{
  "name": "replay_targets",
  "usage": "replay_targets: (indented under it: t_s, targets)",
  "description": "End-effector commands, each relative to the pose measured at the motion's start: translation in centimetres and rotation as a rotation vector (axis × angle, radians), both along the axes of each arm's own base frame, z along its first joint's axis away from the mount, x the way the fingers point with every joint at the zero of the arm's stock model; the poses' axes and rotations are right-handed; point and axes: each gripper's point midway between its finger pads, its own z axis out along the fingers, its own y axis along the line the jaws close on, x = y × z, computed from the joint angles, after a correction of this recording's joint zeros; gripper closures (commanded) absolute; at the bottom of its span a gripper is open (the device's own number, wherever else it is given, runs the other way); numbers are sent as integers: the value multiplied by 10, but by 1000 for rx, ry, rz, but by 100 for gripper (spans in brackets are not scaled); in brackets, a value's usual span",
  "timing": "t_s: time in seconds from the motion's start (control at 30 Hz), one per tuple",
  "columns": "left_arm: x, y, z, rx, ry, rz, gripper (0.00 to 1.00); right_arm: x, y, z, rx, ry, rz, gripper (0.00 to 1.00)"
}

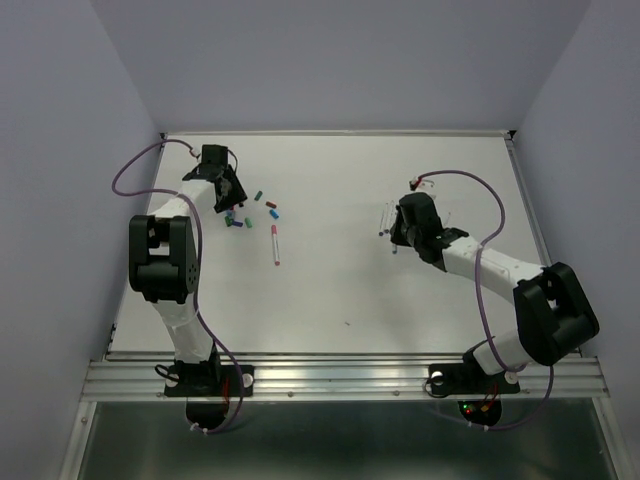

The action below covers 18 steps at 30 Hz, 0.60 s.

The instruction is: Open the pen caps

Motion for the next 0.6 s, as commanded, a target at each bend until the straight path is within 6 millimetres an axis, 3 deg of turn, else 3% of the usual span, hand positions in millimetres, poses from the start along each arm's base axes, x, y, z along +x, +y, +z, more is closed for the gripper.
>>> replay_targets:
  t_s: [0.0,0.27,0.37,0.5,0.57]
  targets:
    - [12,-11,57,-20,-135,-49,43,19,-30,22,-30,-39,-144,97]
    - [-3,-35,108,-87,-274,-157,20,46,-88,16,-114,-23,-296,96]
    - [-13,-42,111,-106,-287,-196,10,59,-108,-1,-164,22,-321,95]
    - [-19,-46,114,-121,-298,-216,5,75,-130,-9,-183,48,-348,94]
    - [-20,-47,112,-128,-296,-220,4,80,-132,-10,-184,50,-342,93]
